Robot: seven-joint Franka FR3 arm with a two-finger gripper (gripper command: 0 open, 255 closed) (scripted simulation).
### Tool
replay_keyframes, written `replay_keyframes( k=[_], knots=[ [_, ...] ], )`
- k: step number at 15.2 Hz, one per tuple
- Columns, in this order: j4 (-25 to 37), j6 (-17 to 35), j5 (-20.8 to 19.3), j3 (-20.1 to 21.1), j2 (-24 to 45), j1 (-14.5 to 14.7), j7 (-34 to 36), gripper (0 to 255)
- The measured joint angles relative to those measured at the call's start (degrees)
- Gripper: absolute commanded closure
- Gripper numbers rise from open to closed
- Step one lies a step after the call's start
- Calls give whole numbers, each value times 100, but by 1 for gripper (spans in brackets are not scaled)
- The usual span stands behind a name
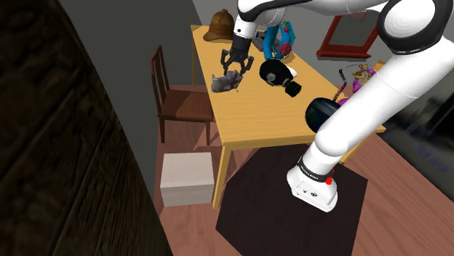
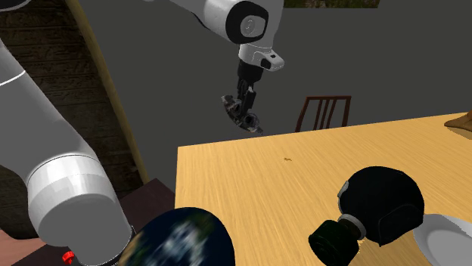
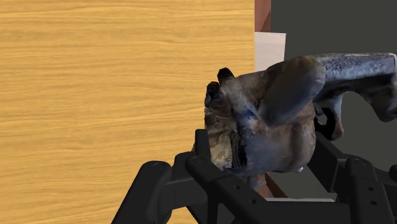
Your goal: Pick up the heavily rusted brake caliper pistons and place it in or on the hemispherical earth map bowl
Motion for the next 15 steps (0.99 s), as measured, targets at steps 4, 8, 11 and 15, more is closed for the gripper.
replay_keyframes(
  k=[4, 8, 11, 15],
  knots=[
    [234, -295, -24, -7, -67, -6, 62, 255],
    [516, -603, -49, -23, -96, -17, 110, 255],
    [715, -815, -55, -11, -118, -8, 179, 255],
    [1045, -1118, -73, -31, -92, -19, 218, 255]
  ],
)
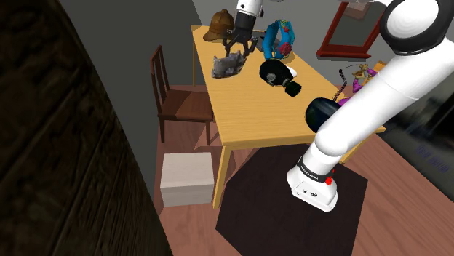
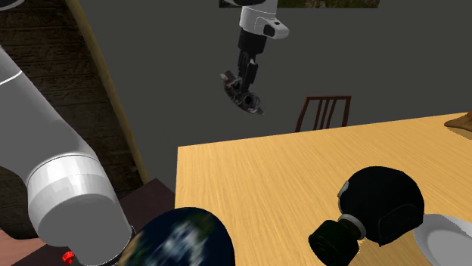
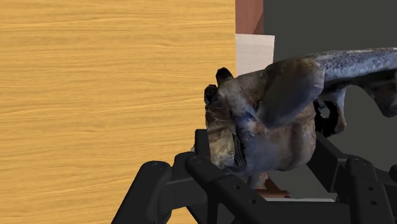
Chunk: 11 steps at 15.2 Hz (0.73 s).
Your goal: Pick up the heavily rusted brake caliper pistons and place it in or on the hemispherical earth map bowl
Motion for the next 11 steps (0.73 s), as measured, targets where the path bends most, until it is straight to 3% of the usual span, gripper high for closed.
replay_keyframes(
  k=[3, 11],
  knots=[
    [-170, -107, -26, -52, -261, -40, -62, 255],
    [-1411, -379, -300, -453, -1656, -344, -619, 255]
  ],
)
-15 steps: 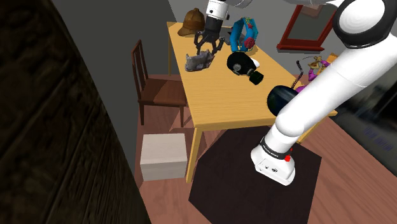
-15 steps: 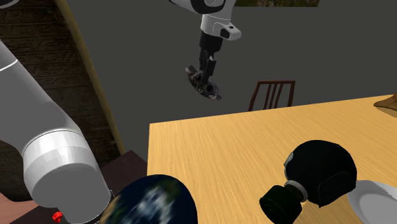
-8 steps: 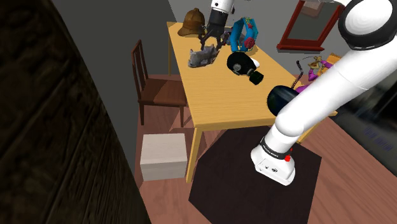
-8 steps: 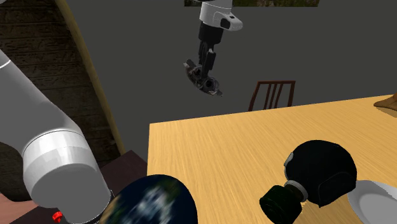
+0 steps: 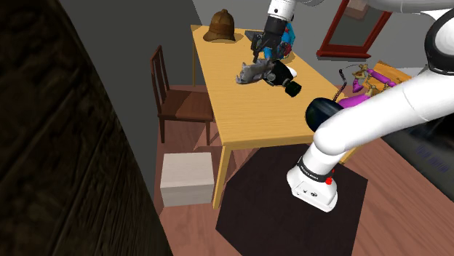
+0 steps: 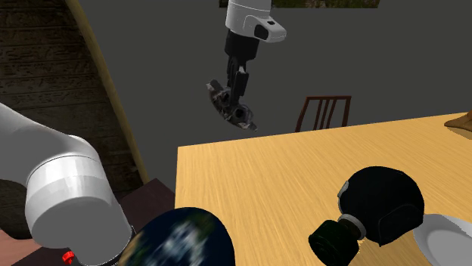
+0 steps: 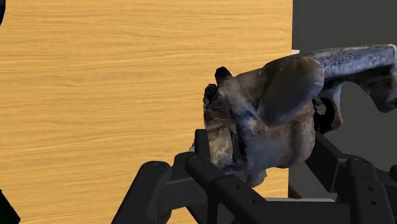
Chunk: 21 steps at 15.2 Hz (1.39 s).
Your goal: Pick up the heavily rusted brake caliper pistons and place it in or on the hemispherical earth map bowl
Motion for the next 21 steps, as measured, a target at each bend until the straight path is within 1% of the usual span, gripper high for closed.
replay_keyframes(
  k=[3, 5, 9, 16, 21],
  knots=[
    [-297, -177, -180, -222, -424, -153, -273, 255],
    [-580, -373, -307, -324, -884, -258, -386, 255],
    [-894, -671, -630, -649, -1446, -492, -755, 255],
    [-1223, -1293, -1294, -1235, -2345, -930, -1418, 255],
    [-1250, -1780, -1875, -1729, -2859, -1254, -1983, 255]
  ],
)
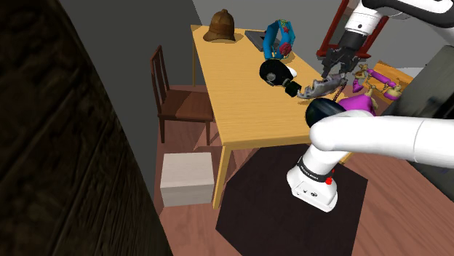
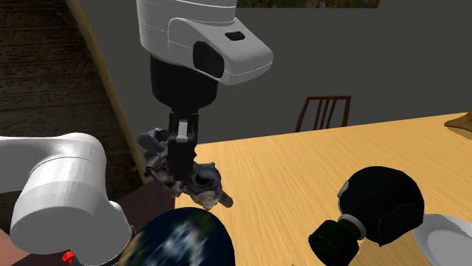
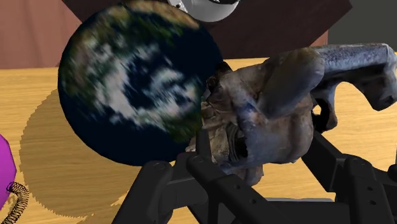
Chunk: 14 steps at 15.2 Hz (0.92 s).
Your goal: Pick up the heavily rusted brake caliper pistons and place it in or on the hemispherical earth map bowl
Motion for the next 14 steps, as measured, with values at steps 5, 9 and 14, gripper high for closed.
replay_keyframes(
  k=[5, 9, 14],
  knots=[
    [102, -336, -594, -513, -281, -241, -576, 255],
    [-178, -182, -753, -649, -412, -317, -651, 255],
    [-586, 101, -902, -790, -538, -393, -672, 255]
  ],
)
